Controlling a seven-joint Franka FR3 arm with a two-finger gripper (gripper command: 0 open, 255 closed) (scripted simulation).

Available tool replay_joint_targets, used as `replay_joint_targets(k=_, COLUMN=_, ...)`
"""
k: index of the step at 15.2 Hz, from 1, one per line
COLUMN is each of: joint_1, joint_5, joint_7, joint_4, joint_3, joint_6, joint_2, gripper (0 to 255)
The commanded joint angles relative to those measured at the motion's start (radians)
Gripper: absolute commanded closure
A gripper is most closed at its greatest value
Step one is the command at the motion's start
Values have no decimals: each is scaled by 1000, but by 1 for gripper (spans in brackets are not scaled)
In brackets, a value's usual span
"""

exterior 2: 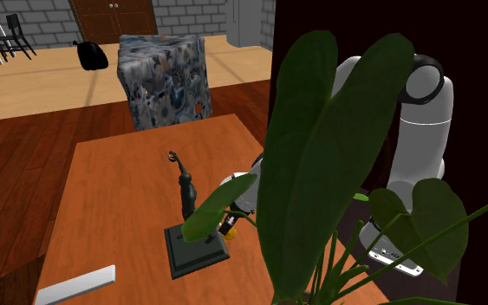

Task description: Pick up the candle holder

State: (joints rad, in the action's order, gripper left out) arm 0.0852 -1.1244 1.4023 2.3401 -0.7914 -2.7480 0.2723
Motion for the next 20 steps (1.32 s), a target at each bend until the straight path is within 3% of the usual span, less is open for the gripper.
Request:
replay_joint_targets(k=1, joint_1=-5, joint_5=-11, joint_7=9, joint_4=-2, joint_3=5, joint_6=1, joint_2=5, gripper=255)
replay_joint_targets(k=10, joint_1=-6, joint_5=-13, joint_7=11, joint_4=-3, joint_3=6, joint_6=1, joint_2=7, gripper=255)
replay_joint_targets(k=20, joint_1=115, joint_5=324, joint_7=-255, joint_4=35, joint_3=-138, joint_6=3, joint_2=-153, gripper=255)
